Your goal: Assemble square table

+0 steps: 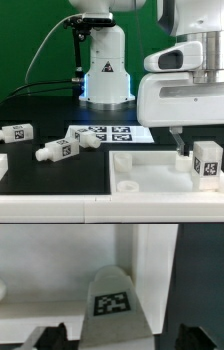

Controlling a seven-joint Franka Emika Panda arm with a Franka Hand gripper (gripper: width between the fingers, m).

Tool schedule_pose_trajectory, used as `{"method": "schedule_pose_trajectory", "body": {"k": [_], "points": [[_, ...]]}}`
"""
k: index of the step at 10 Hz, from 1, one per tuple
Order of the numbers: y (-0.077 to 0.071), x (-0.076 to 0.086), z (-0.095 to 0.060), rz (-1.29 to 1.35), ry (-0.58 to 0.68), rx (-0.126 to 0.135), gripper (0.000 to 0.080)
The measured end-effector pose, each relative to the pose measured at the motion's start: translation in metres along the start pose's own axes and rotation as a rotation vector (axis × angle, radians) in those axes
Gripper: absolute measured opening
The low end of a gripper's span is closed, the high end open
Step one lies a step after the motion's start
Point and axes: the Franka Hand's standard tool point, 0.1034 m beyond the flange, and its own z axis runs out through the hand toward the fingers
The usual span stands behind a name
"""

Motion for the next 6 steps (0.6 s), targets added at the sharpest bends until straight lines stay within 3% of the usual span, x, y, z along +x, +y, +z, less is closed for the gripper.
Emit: {"method": "schedule_pose_trajectory", "body": {"k": [1,2,3,6], "points": [[-0.0002,-0.0001,0.0001,0.017,0.0,0.001,0.0396],[0.0005,-0.0001,0.0003,0.126,0.0,0.001,0.0396],[0.0012,-0.0002,0.0006,0.188,-0.001,0.001,0.0286],[0.0002,-0.0027,0.0008,0.574,0.019,-0.023,0.0286]]}}
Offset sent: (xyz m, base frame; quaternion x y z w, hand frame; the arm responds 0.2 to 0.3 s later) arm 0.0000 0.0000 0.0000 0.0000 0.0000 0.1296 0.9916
